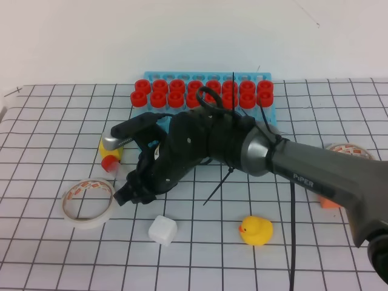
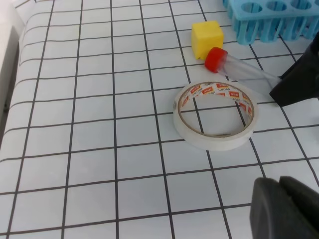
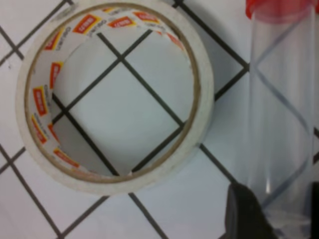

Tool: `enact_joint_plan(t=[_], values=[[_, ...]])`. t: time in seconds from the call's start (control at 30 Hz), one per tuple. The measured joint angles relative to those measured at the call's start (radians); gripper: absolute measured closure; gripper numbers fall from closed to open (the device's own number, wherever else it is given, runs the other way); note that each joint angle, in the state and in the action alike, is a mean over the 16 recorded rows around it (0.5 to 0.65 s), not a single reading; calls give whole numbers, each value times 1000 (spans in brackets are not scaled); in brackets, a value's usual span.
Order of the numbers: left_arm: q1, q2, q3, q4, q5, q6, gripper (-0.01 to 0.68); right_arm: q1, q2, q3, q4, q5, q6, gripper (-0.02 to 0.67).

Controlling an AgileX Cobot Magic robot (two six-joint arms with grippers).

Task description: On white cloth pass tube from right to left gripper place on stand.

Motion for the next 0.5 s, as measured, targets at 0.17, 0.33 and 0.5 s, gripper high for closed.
enact_joint_plan(t=[0.17, 0.33, 0.5], values=[[0, 0, 0, -1, 0, 0, 674, 0, -21, 0, -5, 8, 0, 415], [0, 0, 0, -2, 0, 0, 674, 0, -67, 0, -12, 12, -7, 415], [0, 0, 0, -5, -14, 0, 674, 0, -137, 1, -24, -19, -30, 415]])
